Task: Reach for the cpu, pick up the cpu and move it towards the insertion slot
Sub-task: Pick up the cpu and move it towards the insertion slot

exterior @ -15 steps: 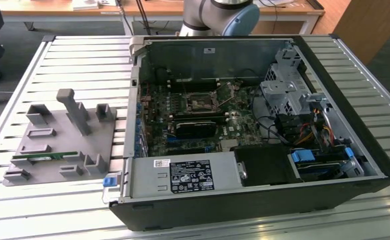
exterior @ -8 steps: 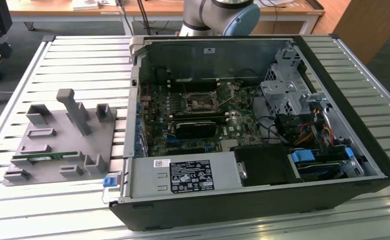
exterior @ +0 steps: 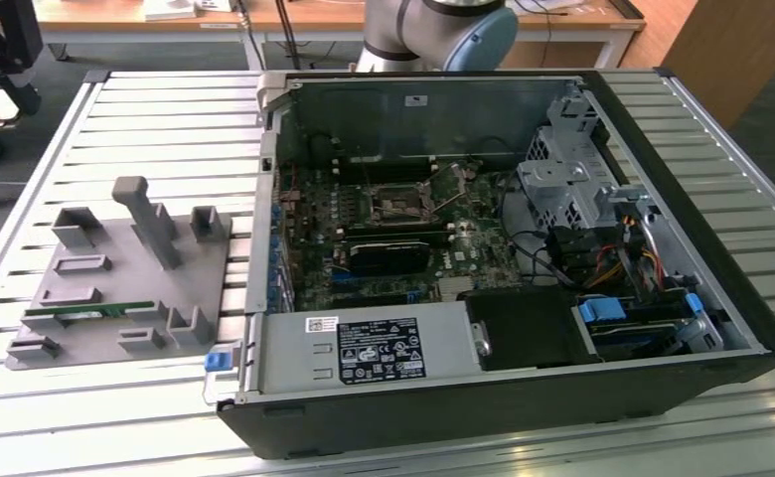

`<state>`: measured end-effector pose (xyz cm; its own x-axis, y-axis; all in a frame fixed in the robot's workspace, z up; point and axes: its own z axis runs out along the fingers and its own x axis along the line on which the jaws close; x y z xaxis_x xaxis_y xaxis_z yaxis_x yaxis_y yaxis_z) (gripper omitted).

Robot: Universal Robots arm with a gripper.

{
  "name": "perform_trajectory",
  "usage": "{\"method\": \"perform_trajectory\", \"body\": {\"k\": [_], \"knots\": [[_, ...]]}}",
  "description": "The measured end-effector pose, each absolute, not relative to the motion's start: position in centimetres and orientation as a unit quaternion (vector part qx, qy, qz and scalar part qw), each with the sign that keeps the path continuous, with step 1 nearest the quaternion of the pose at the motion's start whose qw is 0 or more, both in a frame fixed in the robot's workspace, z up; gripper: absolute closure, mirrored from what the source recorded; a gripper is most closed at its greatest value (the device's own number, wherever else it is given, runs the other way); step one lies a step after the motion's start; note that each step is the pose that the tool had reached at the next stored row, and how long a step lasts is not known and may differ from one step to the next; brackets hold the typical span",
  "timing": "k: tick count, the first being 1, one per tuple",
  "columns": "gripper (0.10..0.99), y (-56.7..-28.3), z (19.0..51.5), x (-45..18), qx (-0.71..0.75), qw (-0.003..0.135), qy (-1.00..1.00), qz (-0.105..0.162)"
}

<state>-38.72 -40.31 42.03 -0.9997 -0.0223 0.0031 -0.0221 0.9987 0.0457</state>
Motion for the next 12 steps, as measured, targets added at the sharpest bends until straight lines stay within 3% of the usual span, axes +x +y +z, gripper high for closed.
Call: {"method": "perform_trajectory", "body": {"k": [12], "knots": [[0.545, -40.3, 42.0, -36.4, 0.011, 0.002, -1.0, -0.023]]}}
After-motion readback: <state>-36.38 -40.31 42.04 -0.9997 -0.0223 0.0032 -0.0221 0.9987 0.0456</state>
